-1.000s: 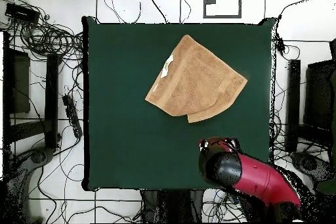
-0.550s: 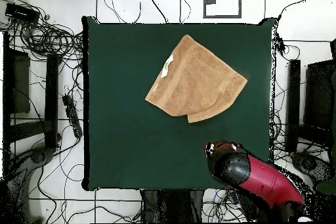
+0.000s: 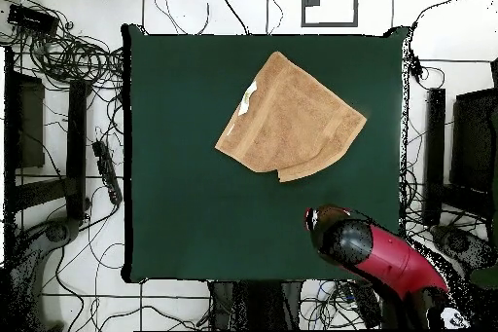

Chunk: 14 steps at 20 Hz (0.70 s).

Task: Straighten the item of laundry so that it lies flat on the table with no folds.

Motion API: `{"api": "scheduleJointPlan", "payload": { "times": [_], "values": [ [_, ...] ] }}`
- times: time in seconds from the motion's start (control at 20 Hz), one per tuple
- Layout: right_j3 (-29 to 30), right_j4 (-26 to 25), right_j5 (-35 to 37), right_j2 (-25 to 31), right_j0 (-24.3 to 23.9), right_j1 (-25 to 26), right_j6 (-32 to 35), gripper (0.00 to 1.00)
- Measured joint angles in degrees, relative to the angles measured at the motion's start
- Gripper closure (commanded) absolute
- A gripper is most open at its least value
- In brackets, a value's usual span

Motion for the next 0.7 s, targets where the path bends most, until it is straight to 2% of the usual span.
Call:
{"api": "scheduleJointPlan", "payload": {
  "times": [0.35,0.7],
  "values": [
    [-5.0,2.5,1.7,-0.2,1.4,3.4,0.0,0.0],
    [-9.0,4.3,8.5,-0.9,4.6,3.8,0.0,0.0]
  ]
}}
